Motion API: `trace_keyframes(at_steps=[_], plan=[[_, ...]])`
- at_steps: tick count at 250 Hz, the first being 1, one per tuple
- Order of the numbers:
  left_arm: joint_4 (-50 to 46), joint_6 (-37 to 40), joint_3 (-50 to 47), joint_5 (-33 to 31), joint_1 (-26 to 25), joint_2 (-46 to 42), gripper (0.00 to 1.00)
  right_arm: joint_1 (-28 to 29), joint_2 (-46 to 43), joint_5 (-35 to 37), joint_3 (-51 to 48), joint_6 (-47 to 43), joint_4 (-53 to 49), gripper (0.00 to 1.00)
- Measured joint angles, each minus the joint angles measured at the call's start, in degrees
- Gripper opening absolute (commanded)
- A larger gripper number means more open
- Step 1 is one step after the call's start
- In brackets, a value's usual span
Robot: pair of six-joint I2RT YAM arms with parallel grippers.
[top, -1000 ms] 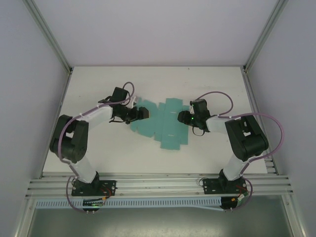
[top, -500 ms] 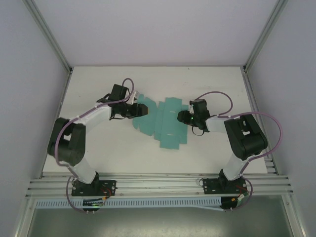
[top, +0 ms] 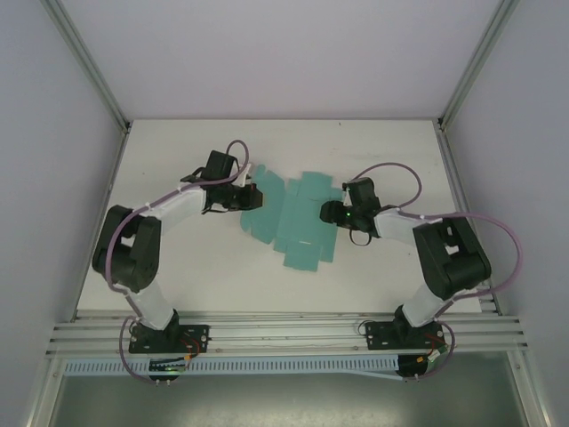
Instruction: Assemble paper box
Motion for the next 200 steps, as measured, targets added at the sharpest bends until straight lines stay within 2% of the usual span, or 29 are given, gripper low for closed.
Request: trace_keyframes(at_steps=[15,23,39,50,89,118,149,200], plan=[[2.89,-0.24,-2.1,1.25,0.07,-3.3,0.0,-1.53,-4.28,-0.24,-0.26,-0.52,-2.27,0.74],[4.42,-0.46,-2.73,2.01,0.13,-4.94,0.0,-2.71,-6.97,-0.76,-0.52,-0.9,-2.91,0.82],[7.45,-0.68,-3.1,3.91,0.22,-7.63,0.0,-5.38,-12.17,-1.9,-1.18,-1.07,-3.04,0.84],[9.73,-0.72,-3.1,5.14,0.2,-9.27,0.0,-7.74,-15.63,-3.34,-1.73,-1.64,-2.89,0.99],[15.15,-0.66,-3.1,9.11,0.22,-15.23,0.0,-15.47,-22.14,-11.37,-2.25,-3.41,-1.29,0.99],[17.68,-0.68,-3.08,12.81,0.26,-18.58,0.0,-17.77,-22.36,-18.51,-2.82,-3.96,2.54,0.99],[19.26,-1.36,-2.25,15.74,0.26,-20.85,0.0,-19.02,-21.03,-26.21,-4.46,-2.71,9.03,0.9],[22.18,-3.78,-1.92,16.92,0.26,-22.71,0.0,-19.37,-14.75,-37.4,-4.42,2.12,17.64,0.66]])
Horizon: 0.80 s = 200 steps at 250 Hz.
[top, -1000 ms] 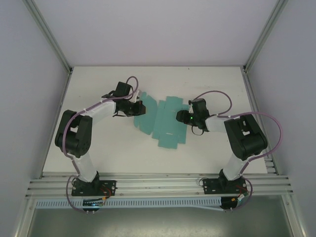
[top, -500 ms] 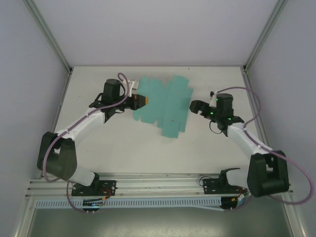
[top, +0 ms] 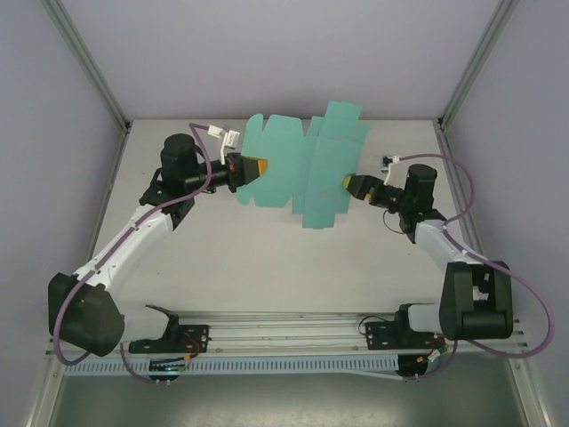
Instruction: Assemble paper box
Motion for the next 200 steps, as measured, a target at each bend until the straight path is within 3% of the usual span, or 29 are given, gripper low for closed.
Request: trace_keyframes(at_steps=[56,147,200], plan=[[0.35,-0.61,0.0,-0.24,0.0,0.04,0.0,0.0,0.55,-5.14,-0.09,2.12,6.25,0.61],[-0.94,-0.81,-0.09,-4.0,0.04,0.37,0.0,0.0,-3.15,-4.31,0.02,-1.2,0.85,0.0],[-1.95,-0.33,-0.37,-9.57,0.11,2.86,0.0,5.7,-10.78,8.72,5.16,-10.12,-17.57,0.0]])
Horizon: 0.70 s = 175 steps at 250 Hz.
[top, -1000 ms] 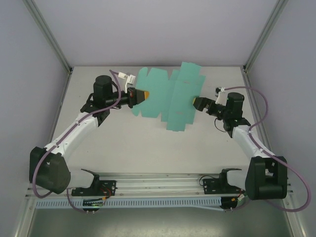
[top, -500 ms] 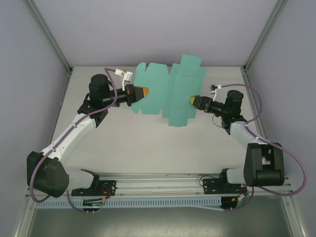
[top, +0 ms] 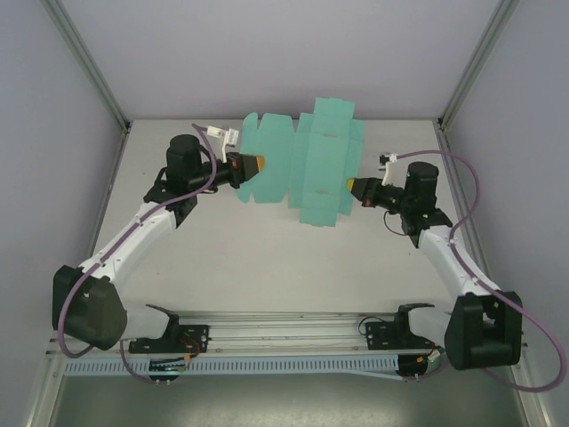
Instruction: Assemble paper box
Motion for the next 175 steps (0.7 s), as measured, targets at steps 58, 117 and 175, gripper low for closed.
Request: trace_keyframes(at_steps=[58,117,175], plan=[[0.57,-1.22,0.74,-2.23,0.09,6.56,0.0,10.21,0.55,12.57,8.5,-5.81,-13.14,0.0],[0.59,-2.1,1.88,-3.76,-1.33,10.05,0.0,17.22,9.84,28.5,18.58,-10.47,-23.63,0.0],[2.45,-6.6,1.88,-4.42,-1.36,12.39,0.0,23.71,20.41,48.5,27.41,-14.62,-31.61,0.0]])
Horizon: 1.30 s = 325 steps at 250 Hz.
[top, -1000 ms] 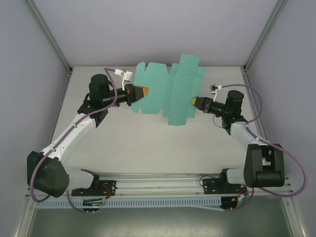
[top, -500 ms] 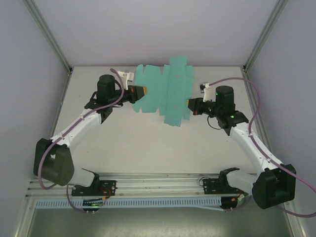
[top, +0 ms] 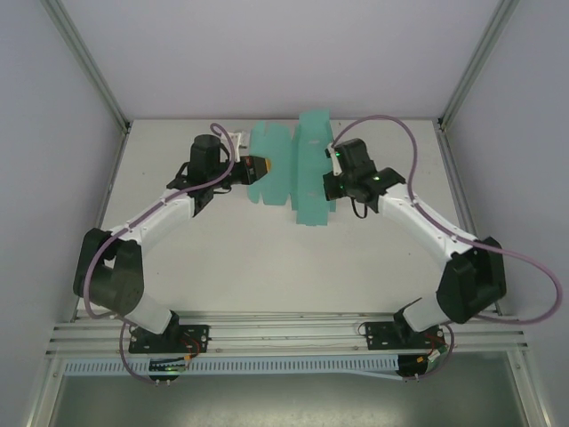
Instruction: Assemble paper box
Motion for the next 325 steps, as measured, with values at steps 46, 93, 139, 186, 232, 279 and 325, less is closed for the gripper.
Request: trace_keyframes(at_steps=[46,93,139,186,232,279,325], plan=[[0.76,-3.8,-0.11,-0.7,-0.22,2.69,0.0,4.26,7.45,14.21,5.95,-1.36,-5.99,0.0],[1.49,-7.21,-1.97,-2.38,-0.94,3.34,0.07,6.34,9.57,21.51,6.54,-3.32,-7.93,0.0],[-0.5,-8.5,-4.66,-2.12,-1.55,4.57,0.28,6.51,9.27,23.45,4.24,-12.41,-2.16,0.0],[-2.38,-9.79,-12.85,-1.29,-2.14,4.63,0.48,6.51,9.33,24.22,-0.7,-27.43,3.74,0.0],[-5.03,-10.27,-19.26,-3.48,-2.14,2.75,0.79,6.43,10.08,23.74,-3.61,-40.61,12.92,0.0],[-9.44,-8.31,-20.35,-8.68,-2.14,-6.21,0.98,6.27,10.97,23.26,-9.42,-55.84,27.17,0.0],[-13.81,-5.6,-17.75,-14.32,-2.14,-11.61,0.98,6.08,12.79,19.34,-18.14,-71.54,46.1,0.0]])
